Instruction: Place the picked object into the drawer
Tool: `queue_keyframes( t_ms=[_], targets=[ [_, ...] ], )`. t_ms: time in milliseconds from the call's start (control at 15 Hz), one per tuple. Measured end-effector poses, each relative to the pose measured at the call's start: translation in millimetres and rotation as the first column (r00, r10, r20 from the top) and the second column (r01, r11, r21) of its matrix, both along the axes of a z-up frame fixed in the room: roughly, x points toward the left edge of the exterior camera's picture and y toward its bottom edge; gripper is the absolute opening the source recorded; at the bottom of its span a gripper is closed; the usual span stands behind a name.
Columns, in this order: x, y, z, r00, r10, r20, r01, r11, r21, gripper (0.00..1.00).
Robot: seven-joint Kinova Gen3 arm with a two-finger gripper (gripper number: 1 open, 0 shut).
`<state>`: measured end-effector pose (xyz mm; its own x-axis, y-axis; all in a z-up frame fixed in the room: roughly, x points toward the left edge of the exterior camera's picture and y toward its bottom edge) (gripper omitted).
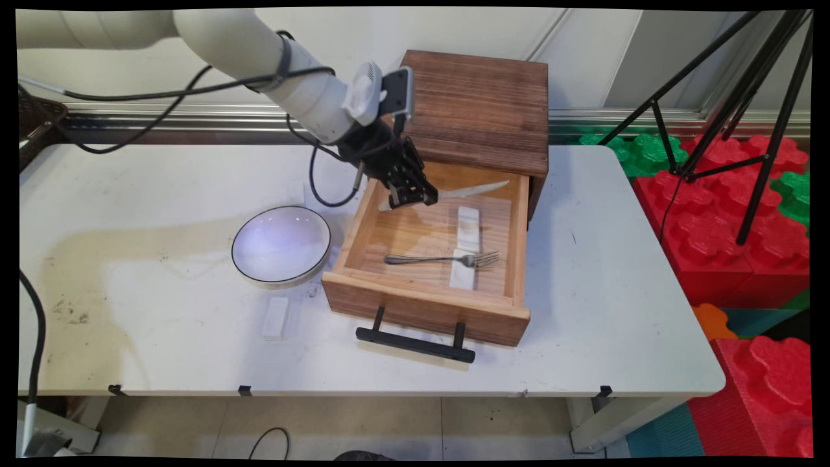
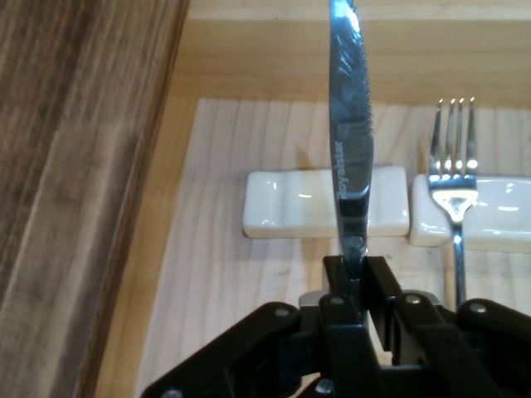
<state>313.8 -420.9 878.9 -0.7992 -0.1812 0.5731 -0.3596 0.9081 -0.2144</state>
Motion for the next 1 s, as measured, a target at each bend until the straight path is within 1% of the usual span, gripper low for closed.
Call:
queue_keyframes(
  t_ms=[533, 1000],
  targets=[
    [-2, -19, -33, 1.000, -0.007, 0.025, 0.007, 1.000, 0.012, 0.00],
    [-2, -32, -63, 0.999, -0.004, 0.038, 0.002, 0.999, 0.036, 0.00]
  ],
)
